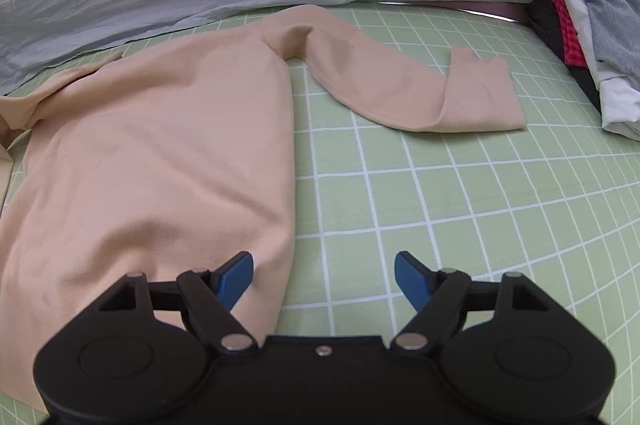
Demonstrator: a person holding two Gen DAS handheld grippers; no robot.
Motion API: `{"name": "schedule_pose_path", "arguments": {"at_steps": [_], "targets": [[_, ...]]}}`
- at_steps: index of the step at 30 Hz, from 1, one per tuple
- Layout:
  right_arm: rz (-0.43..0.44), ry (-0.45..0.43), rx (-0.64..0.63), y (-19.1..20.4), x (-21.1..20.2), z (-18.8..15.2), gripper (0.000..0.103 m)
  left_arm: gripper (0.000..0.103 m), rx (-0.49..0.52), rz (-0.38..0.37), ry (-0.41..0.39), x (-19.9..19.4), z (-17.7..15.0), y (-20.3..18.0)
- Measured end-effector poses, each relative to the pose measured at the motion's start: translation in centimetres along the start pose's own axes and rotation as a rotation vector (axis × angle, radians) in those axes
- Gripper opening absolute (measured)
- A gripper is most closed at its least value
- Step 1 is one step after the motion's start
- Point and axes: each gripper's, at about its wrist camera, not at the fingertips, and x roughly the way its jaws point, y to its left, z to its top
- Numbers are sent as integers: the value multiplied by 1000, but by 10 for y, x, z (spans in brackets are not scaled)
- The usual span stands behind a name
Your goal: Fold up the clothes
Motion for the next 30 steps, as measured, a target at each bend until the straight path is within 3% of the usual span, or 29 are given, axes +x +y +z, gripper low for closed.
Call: {"name": "schedule_pose_path", "arguments": {"at_steps": [6,12,15,17,19,30], "targets": [[38,17,5,8,-3,-7,79,89,68,12,22,-3,-14,-5],[64,45,41,14,-5,-16,62,89,82,37,53,-3,-27,12],[70,38,18,26,-5,-15,45,89,94,43,72,-1,-33,20],[71,24,-15,39,-4,-12,13,89,109,40,79,1,-34,25],[72,10,-49,51,-3,-10,6,89,122,37,86,4,-33,28],[78,-66,-233,120,1,5,5,89,182,14,100,13,-22,31]]}}
